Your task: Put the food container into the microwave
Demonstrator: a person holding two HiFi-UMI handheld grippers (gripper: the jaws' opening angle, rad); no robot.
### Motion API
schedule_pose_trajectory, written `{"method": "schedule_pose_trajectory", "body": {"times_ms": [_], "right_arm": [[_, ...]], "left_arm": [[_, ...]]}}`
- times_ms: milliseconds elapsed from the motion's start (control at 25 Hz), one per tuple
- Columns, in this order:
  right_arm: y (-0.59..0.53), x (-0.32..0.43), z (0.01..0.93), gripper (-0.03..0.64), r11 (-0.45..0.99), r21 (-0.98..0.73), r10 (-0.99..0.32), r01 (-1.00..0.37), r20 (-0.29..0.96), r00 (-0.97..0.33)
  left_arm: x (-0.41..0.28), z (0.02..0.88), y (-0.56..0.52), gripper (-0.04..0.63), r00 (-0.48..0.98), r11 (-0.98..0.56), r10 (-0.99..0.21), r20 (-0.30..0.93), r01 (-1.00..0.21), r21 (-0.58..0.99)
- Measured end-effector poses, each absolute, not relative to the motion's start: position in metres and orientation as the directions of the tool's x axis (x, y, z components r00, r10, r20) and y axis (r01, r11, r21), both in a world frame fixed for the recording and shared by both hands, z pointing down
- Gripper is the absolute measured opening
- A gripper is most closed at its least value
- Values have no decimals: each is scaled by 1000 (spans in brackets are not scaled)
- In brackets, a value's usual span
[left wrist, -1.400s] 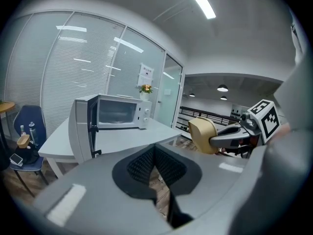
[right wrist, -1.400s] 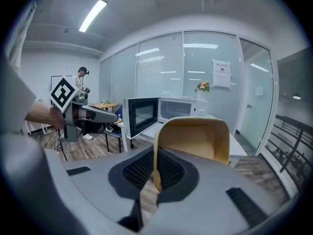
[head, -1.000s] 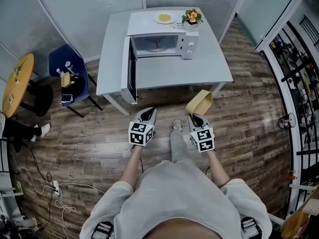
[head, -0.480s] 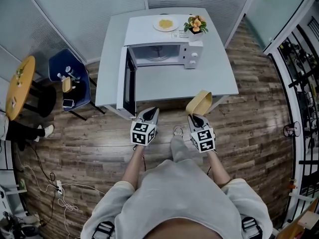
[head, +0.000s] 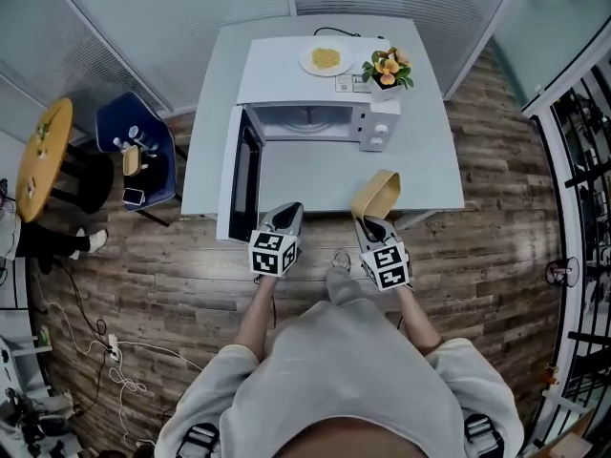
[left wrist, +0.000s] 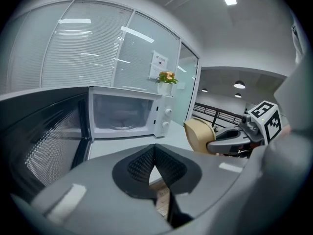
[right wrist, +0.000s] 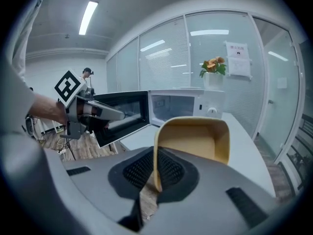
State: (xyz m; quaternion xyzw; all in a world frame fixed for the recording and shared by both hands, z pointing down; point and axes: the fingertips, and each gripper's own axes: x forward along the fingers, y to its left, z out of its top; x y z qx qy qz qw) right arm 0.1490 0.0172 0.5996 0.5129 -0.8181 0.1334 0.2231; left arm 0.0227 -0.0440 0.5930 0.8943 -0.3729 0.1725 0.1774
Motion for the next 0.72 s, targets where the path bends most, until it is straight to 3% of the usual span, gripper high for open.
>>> {"method": "schedule_pose_trajectory", "body": {"times_ms": [720], "right_arm": [[-60,146,608,21,591,-34,-678,-806,520,-520]], "left_arm": [[34,598,-120,11,568,-552,-675,472,-812,188]]}}
